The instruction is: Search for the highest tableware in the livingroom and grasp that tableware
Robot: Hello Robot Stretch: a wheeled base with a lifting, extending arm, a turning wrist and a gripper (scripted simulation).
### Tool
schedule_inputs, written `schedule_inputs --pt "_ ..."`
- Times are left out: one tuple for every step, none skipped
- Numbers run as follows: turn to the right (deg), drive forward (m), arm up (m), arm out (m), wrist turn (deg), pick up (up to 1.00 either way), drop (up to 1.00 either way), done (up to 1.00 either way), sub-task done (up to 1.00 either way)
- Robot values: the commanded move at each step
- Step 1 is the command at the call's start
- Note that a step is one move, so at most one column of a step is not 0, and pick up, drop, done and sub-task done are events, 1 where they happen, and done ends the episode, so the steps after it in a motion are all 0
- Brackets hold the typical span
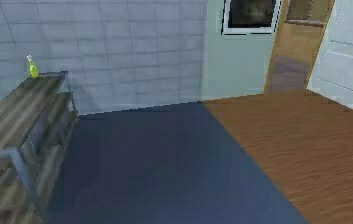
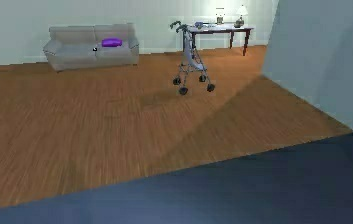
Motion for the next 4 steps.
schedule_inputs --pt "45.0 0.0 0.0 0.0 0.0 0.0 0.0 0.0 0.0" --pt "45.0 0.0 0.0 0.0 0.0 0.0 0.0 0.0 0.0" --pt "18.0 0.0 0.0 0.0 0.0 0.0 0.0 0.0 0.0" --pt "0.0 1.0 0.0 0.0 0.0 0.0 0.0 0.0 0.0"
